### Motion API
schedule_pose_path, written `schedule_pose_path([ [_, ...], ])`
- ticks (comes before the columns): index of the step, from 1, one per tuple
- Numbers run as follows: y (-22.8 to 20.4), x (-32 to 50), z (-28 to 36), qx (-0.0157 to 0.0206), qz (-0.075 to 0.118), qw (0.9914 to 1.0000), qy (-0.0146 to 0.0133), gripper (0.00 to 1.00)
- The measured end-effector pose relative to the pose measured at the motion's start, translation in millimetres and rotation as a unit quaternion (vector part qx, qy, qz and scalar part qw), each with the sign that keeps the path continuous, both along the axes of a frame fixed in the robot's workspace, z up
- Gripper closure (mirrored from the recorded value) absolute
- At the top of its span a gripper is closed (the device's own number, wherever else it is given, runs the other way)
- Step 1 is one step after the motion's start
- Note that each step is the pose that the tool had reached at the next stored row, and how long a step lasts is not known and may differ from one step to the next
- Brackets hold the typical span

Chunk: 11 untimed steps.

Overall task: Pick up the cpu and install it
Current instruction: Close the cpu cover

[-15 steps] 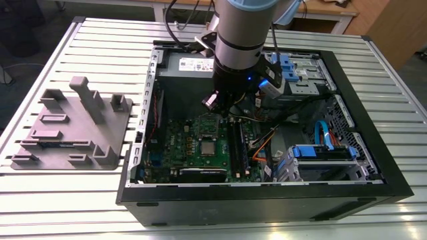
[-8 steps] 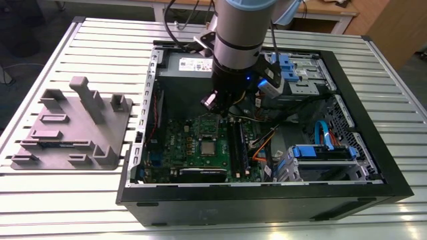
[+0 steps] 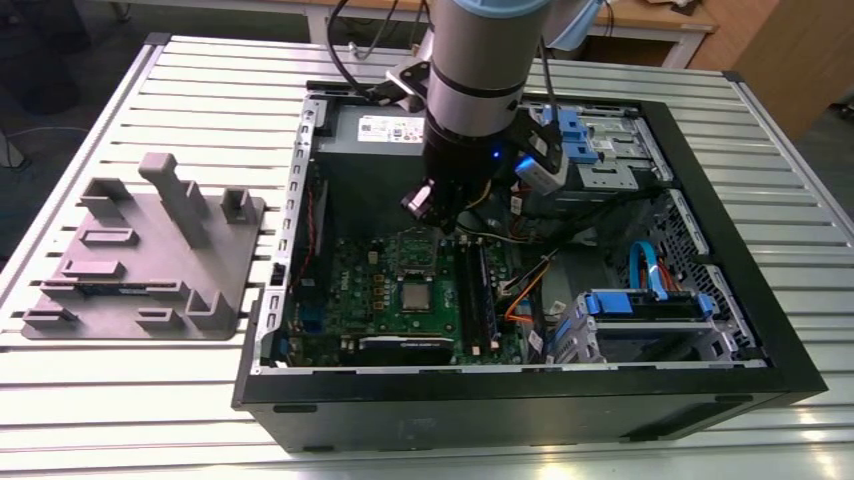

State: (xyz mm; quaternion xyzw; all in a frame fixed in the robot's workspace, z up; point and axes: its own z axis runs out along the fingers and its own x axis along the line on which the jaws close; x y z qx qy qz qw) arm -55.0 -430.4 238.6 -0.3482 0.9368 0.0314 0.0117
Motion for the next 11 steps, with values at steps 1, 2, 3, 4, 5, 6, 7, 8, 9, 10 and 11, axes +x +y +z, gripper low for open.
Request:
schedule_pose_path([
  [1, 0.0, -0.1, 0.2, -0.0001, 0.0, 1.0, -0.0001, 0.9],
  [2, 0.0, -0.1, 0.4, -0.0001, 0.0, 1.0, -0.0003, 0.9],
  [3, 0.0, -0.2, 0.6, -0.0001, 0.0, 1.0, -0.0004, 0.9],
  [4, 0.0, -0.2, 0.8, -0.0002, 0.0, 1.0, -0.0005, 0.9],
  [5, 0.0, -0.2, 1.0, -0.0001, 0.0, 1.0, -0.0006, 0.9],
  [6, 0.0, -0.3, 1.1, -0.0001, 0.0, 1.0, -0.0006, 0.9],
  [7, 0.0, -0.3, 1.4, -0.0001, 0.0, 1.0, -0.0006, 0.9],
  [8, -0.1, -0.3, 1.6, -0.0001, 0.0, 1.0, -0.0007, 0.9],
  [9, -0.1, -0.3, 1.9, -0.0001, 0.0, 1.0, -0.0007, 0.9],
  [10, -0.1, -0.4, 2.1, -0.0001, 0.0, 1.0, -0.0008, 0.9],
  [11, -0.1, -0.4, 2.3, -0.0001, 0.0, 1.0, -0.0009, 0.9],
])
